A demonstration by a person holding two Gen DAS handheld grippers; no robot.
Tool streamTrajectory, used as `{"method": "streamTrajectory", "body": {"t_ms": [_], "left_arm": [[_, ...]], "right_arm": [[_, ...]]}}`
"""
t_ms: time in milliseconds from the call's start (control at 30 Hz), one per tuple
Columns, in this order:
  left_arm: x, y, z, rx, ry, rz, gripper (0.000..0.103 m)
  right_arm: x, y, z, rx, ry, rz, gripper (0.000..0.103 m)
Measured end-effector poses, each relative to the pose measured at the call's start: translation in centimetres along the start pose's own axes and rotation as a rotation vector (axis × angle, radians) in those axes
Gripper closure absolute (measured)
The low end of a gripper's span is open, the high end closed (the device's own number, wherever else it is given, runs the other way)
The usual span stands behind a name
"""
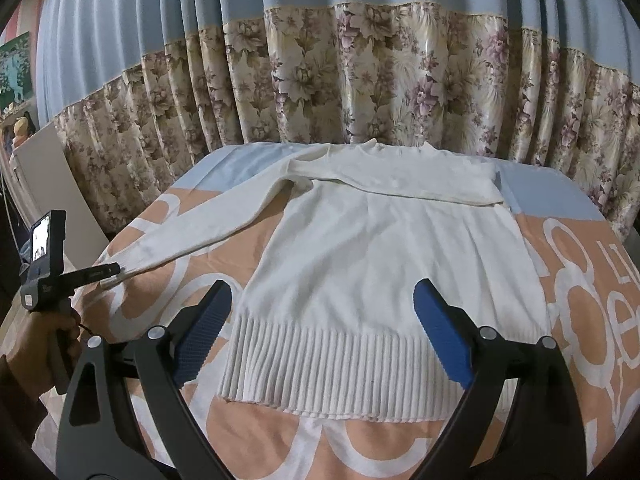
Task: Fold small clothes
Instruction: 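Reach the left gripper to the other sleeve cuff and grasp it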
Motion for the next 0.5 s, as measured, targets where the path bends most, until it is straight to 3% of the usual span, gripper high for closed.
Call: {"method": "streamTrajectory", "body": {"t_ms": [133,333,500], "left_arm": [[-0.6,0.2,0.3,-0.003,0.002,-0.034,0.090],[-2.5,2.4,1.3,-0.068,-0.005,-0.049,0.092],[-6.5,5.3,2.8,-0.133,-0.053,-0.080,0.092]], "right_arm": [[0.3,-0.4,-0.2,0.012,0.006,0.008,0.011],[0.4,-0.8,-0.4,0.017,0.005,0.010,0.011],[-0.3,-1.3,0.1,0.010,-0.006,0.009,0.011]]}}
Point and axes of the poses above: each gripper's, at about its wrist camera, not at the fingertips, and y roughly against the way its jaws point, x to its left, z to its top, the point moved 9 cm from there along -y, roughly the way its jaws point, and after that the axes turned 7 degrees about x, right-handed, at the moved point
